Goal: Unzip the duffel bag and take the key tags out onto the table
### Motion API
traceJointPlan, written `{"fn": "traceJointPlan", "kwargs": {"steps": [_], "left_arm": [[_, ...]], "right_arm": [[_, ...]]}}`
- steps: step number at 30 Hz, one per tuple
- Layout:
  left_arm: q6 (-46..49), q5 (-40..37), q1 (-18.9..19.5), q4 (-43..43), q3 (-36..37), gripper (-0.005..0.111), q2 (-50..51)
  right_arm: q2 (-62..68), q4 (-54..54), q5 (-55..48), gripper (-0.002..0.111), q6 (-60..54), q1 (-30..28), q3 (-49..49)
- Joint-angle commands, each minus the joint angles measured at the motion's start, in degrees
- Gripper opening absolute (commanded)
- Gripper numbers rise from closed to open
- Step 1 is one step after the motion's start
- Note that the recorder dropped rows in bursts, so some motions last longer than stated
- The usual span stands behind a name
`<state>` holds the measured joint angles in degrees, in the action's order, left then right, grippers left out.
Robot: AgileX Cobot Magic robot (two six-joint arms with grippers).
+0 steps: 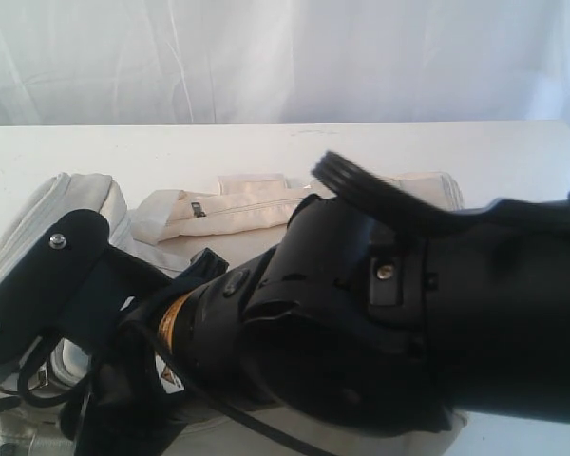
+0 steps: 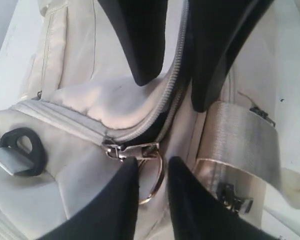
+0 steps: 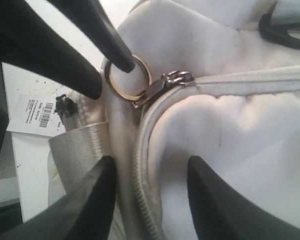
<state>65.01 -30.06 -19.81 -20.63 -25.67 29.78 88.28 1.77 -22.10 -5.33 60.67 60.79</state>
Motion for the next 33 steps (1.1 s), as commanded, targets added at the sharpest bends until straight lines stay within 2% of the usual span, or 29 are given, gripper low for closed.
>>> {"fn": "traceJointPlan", "kwargs": {"steps": [1,10,21,24,29,33], "left_arm": [[-0.8,-0.8,-0.3,-0.3,0.0,0.028,-0.2],[-0.6,-0.3,-0.3,0.0,0.0,0.0,1.2],[-1.0,4.0,-0.3,-0.3,0.0,0.0,1.2],[-2.7,7.3,-0.3,-0.3,0.0,0.0,1.2],[-6.8,9.0,-0.3,-0.3,-2.0,0.0,1.9],[-8.3,8.9,-0.3,-0.1,-5.1,0.0,4.7]], "right_arm": [[-0.1,0.3,0.4,0.043,-0.4,0.4,-0.2],[-0.1,0.3,-0.1,0.043,-0.4,0.4,-0.2],[-0.1,0.3,-0.1,0.042,-0.4,0.4,-0.2],[-0.1,0.3,-0.3,0.034,-0.4,0.4,-0.2],[-0.1,0.2,-2.2,0.001,-0.4,0.4,-0.2],[-0.1,0.2,-3.2,0.0,-0.4,0.4,-0.2]]}}
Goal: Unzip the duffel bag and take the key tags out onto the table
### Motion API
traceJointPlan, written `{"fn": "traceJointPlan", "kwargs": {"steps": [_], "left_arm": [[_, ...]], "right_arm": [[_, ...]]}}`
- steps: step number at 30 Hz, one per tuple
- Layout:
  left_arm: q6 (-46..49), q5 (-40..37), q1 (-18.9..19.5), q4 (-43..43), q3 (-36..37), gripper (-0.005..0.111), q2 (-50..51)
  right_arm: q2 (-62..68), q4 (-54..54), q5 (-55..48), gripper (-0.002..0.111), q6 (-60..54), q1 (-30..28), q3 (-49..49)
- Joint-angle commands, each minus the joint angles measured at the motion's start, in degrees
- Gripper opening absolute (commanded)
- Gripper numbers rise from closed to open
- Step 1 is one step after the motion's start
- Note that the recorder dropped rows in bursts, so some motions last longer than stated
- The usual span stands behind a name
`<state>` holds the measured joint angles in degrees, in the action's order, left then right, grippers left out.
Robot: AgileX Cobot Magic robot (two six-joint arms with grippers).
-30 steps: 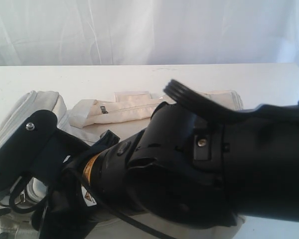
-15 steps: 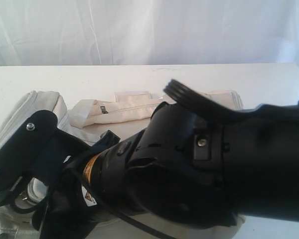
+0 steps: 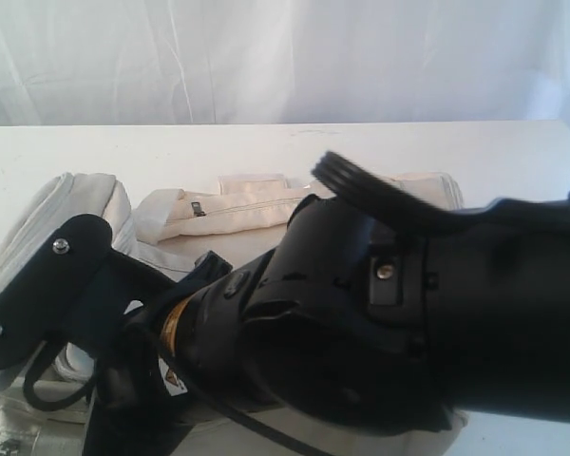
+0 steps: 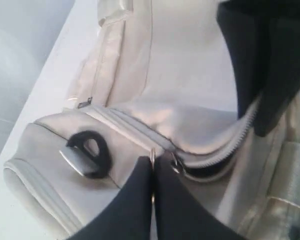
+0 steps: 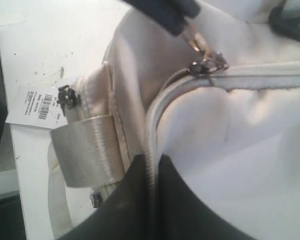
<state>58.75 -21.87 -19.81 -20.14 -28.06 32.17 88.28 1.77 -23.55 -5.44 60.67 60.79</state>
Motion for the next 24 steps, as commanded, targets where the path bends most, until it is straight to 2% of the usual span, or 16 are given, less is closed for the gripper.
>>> {"fn": "traceJointPlan", "kwargs": {"steps": [1,5,11,16,20,24], "left_arm": [[-2.1,0.5,-0.3,-0.5,-3.3,0.0,3.6],[-2.1,0.2,-0.3,-0.4,-5.5,0.0,9.0],[-1.2,4.4,-0.3,0.2,-9.3,0.0,17.0],[-0.9,10.0,-0.3,1.5,-15.5,0.0,26.3],[-0.2,11.5,-0.2,1.8,-20.6,0.0,32.8],[-0.3,10.8,2.5,1.8,-25.3,0.0,36.8]], "right_arm": [[-0.1,0.0,-2.0,0.0,-0.3,0.4,-0.2],[-0.1,-0.8,-2.1,0.0,-0.2,0.4,-0.2],[-0.1,-1.8,-2.5,0.0,-0.3,0.4,-0.2],[-0.1,-1.8,-4.3,0.0,-0.3,0.4,-0.2],[-0.1,-1.8,-5.3,0.0,-0.3,0.4,-0.2],[-0.1,-1.8,-6.1,0.0,-0.3,0.4,-0.2]]}}
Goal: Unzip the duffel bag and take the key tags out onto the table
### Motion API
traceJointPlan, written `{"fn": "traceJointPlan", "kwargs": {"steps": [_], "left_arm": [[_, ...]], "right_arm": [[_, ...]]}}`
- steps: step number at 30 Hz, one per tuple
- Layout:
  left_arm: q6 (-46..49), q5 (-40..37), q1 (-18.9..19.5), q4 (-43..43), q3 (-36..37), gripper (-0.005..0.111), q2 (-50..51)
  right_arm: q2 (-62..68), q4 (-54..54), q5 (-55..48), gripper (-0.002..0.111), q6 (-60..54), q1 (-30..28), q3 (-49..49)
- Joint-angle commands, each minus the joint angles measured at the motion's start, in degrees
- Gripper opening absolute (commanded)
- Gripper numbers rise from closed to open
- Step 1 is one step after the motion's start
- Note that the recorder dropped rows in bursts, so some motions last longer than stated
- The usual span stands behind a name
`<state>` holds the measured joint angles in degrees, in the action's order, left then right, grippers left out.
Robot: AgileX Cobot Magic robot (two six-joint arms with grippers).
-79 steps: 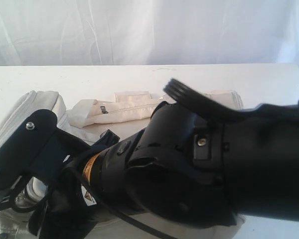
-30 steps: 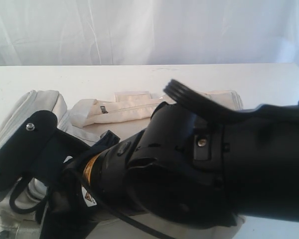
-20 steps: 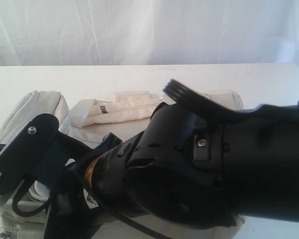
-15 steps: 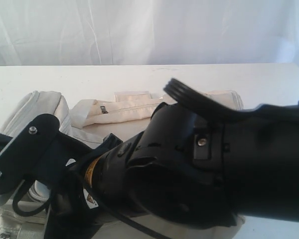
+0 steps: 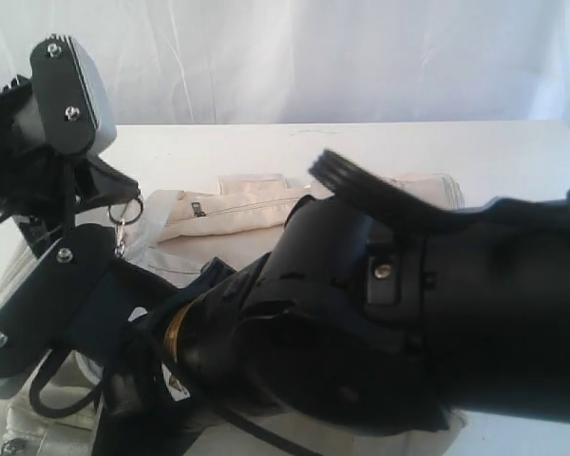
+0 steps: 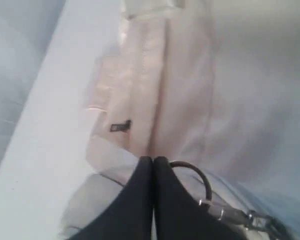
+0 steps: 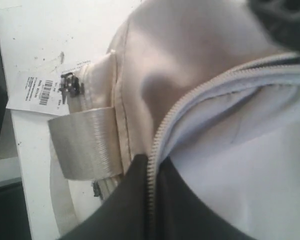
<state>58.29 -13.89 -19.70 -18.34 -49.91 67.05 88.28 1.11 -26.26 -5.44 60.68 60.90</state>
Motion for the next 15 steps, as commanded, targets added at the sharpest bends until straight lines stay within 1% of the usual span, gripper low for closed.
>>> {"fn": "traceJointPlan", "kwargs": {"steps": [1,4,7,12,15], "left_arm": [[0.1,2.4,3.5,0.0,-4.1,0.0,2.3],[0.4,2.6,5.8,0.0,-5.1,0.0,3.6],[0.4,2.5,7.1,0.0,-6.6,0.0,5.7],[0.4,2.0,7.1,0.0,-9.4,0.0,10.2],[0.4,-0.4,7.1,0.0,-10.3,0.0,10.9]], "right_arm": [[-0.1,-1.1,-3.4,0.0,-0.3,0.4,-0.3],[-0.1,-1.6,-3.4,0.0,-0.3,0.4,-0.3],[-0.1,-1.7,-3.4,0.0,-0.3,0.8,-0.3],[-0.1,-1.6,-3.6,0.0,-0.3,1.5,-0.3],[-0.1,-1.6,-3.6,0.0,0.1,1.5,-0.3]]}}
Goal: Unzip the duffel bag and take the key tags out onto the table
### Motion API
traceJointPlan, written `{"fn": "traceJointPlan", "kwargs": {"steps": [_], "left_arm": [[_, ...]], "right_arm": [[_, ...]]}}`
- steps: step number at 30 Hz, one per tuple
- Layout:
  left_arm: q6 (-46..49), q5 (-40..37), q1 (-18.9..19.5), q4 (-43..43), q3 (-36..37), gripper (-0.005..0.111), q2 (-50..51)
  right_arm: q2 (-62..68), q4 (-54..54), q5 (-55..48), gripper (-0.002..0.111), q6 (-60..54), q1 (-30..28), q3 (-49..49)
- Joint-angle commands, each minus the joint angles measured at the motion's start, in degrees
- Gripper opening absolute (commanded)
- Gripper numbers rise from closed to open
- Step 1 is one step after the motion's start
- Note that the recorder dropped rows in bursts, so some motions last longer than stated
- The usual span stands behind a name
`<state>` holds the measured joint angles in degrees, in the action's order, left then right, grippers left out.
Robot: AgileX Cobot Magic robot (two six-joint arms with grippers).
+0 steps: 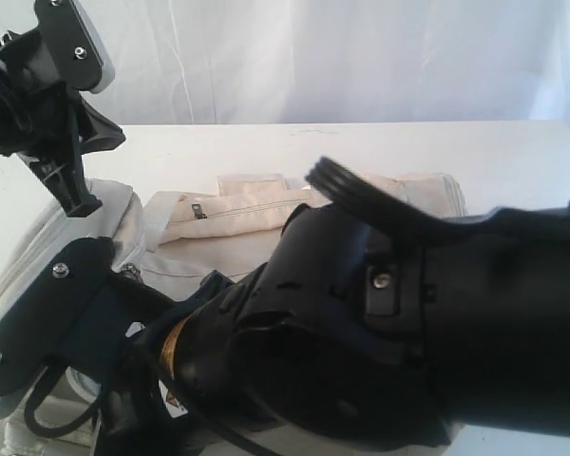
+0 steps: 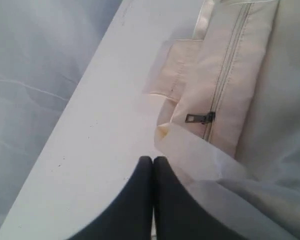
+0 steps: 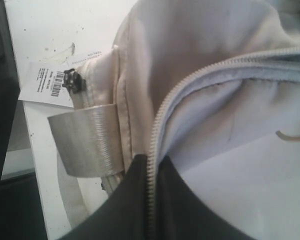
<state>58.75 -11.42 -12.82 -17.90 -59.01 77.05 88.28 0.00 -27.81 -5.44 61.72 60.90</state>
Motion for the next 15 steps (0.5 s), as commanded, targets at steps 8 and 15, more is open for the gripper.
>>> {"fn": "traceJointPlan", "kwargs": {"steps": [8,15], "left_arm": [[-3.9,-12.7,0.2,-0.5,-1.8,0.0,-7.0],[-15.2,-28.3,0.2,0.3,-1.8,0.012,-16.8]], "right_arm": [[-1.6,0.5,-2.6,0.033,0.3,-0.4,0.8],[-6.7,4.8,-8.6,0.05,3.1,-3.7,4.0]]}}
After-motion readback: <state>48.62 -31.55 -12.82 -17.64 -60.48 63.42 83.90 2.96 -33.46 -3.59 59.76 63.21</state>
